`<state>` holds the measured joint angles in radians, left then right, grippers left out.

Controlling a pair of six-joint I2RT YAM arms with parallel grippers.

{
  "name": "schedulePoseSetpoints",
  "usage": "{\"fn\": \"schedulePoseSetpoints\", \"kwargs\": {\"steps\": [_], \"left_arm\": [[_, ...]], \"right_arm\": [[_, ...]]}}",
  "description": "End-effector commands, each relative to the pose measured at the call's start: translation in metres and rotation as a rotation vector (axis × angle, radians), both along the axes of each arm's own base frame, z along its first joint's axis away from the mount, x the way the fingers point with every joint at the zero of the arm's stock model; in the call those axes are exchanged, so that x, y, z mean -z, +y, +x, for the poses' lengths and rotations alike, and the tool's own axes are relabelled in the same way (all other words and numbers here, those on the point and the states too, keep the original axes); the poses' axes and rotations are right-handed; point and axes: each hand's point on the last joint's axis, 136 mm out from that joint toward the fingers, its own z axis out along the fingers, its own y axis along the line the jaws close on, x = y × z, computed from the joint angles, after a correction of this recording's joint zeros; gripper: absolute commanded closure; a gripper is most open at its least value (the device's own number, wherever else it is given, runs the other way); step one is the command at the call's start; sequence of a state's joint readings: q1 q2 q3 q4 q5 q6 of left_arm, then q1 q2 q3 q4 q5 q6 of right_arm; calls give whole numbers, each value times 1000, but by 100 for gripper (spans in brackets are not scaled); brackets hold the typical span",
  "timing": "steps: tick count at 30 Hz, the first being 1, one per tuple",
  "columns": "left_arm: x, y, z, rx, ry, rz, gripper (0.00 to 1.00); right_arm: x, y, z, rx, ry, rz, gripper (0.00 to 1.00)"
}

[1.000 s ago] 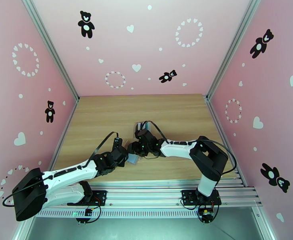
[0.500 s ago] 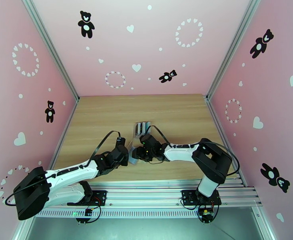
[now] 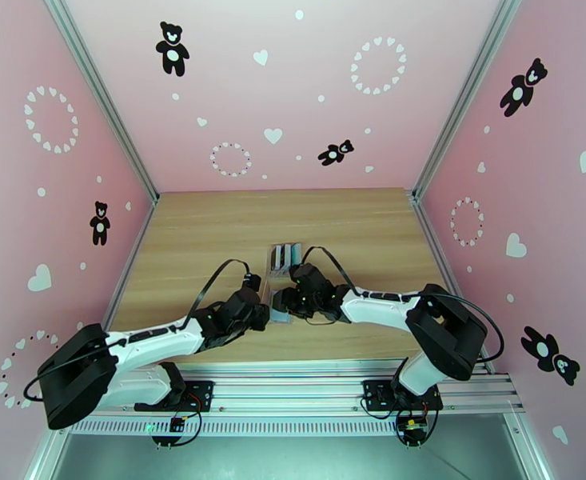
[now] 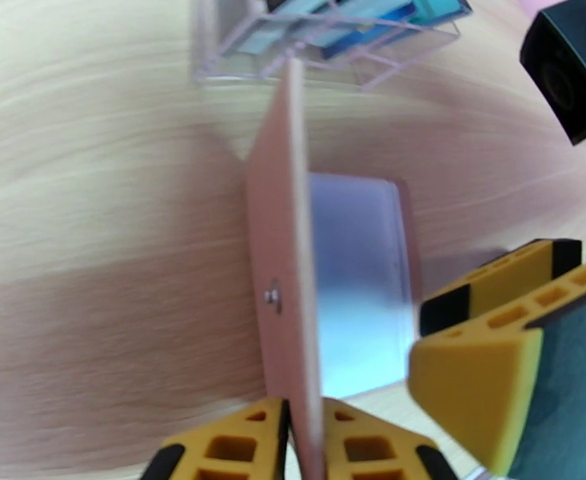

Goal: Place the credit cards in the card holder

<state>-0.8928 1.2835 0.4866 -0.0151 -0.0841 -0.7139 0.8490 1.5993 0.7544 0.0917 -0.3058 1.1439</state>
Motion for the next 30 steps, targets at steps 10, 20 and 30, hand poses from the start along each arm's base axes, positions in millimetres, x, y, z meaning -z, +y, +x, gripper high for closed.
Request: {"fn": "schedulePoseSetpoints", "kwargs": {"steps": [10,20,30], "left_arm": [[5,-7,-6,-35,31,-67,75],[-5,33,2,-122,-41,113,57],[-5,50,7,-135,-77,226,55]], "right_arm": [[-9,4,15,7,-23,20,50],[-9,34,33,-19,-9,75,51],[-9,50,42,-22,0,118,51]]}}
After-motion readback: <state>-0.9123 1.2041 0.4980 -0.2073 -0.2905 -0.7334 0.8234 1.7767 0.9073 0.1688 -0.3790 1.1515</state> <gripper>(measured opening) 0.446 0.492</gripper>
